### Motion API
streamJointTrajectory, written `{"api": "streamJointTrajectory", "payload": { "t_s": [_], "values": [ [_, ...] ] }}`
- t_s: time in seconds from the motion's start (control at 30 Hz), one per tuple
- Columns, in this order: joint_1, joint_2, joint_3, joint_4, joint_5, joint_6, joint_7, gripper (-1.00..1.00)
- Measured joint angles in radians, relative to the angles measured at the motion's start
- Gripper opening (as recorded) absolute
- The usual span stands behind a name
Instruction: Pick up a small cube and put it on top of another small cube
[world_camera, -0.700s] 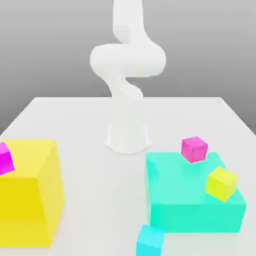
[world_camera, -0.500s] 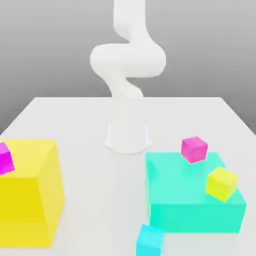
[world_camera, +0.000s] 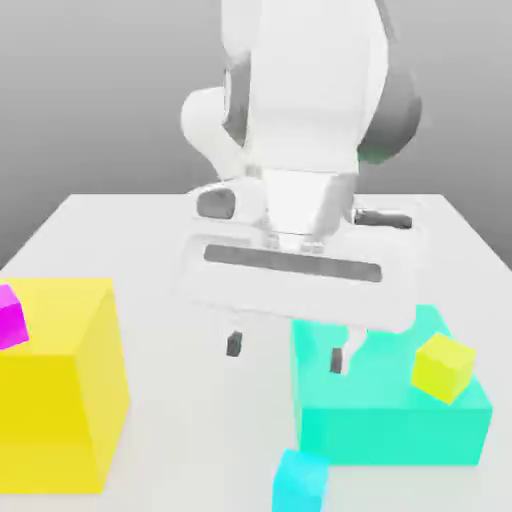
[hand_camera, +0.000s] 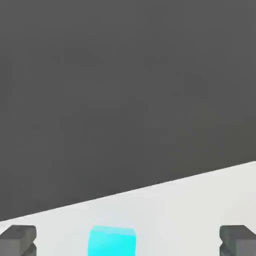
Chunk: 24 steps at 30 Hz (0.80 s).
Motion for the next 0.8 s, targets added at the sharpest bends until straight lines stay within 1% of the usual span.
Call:
{"api": "streamJointTrajectory", "payload": {
  "t_s": [0.2, 0.33, 0.37, 0.57, 0.8],
  "values": [
    [0.019, 0.209, 0.002, -0.023, 0.027, 0.096, 0.051, 0.00],
    [0.052, 0.355, -0.039, 0.001, -0.019, 0.208, 0.092, 0.00],
    [0.058, 0.373, -0.046, 0.004, -0.025, 0.223, 0.097, -1.00],
    [0.061, 0.383, -0.049, 0.006, -0.029, 0.232, 0.100, -1.00],
    [0.010, 0.193, 0.000, -0.041, 0.049, 0.080, 0.022, -1.00]
  ]
}}
